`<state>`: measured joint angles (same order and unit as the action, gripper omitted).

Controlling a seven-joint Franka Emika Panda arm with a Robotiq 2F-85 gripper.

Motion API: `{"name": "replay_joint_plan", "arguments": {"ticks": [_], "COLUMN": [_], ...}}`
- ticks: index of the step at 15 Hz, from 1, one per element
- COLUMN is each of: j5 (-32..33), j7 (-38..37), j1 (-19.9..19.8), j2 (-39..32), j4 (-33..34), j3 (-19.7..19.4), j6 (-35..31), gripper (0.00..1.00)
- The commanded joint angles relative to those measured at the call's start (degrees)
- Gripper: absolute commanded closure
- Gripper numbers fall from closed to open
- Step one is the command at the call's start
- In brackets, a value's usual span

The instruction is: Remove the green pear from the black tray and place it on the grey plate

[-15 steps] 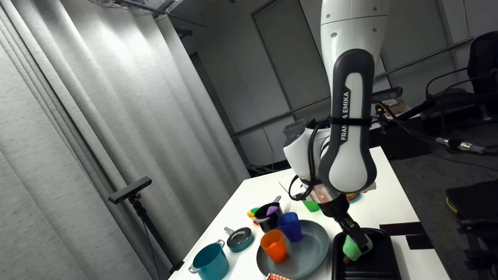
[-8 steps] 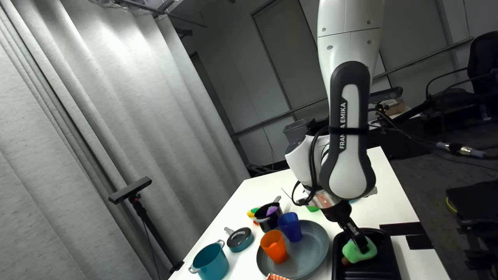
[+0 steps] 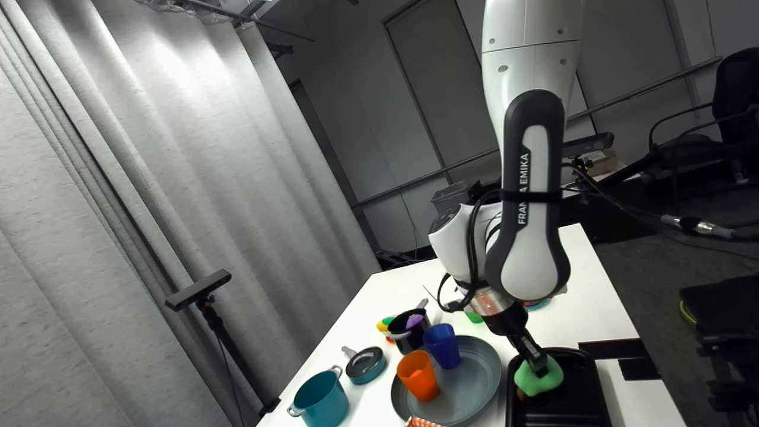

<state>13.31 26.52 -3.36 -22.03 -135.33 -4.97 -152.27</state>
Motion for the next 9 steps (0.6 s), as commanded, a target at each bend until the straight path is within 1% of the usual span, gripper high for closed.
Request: {"name": "replay_joint_plan", "arguments": {"ticks": [1, 4, 9], "j5": [3.40, 5.35, 12.85], "j7": [-3.42, -4.73, -9.66], "j1": [0.84, 1.94, 4.75], "j2": [2.15, 3.63, 4.05], "j4": [0.87, 1.54, 4.55], "j3": [0.27, 0.42, -0.59], "j6": [0.65, 0.73, -1.18], "gripper": [0.96, 0.96, 0.96]}}
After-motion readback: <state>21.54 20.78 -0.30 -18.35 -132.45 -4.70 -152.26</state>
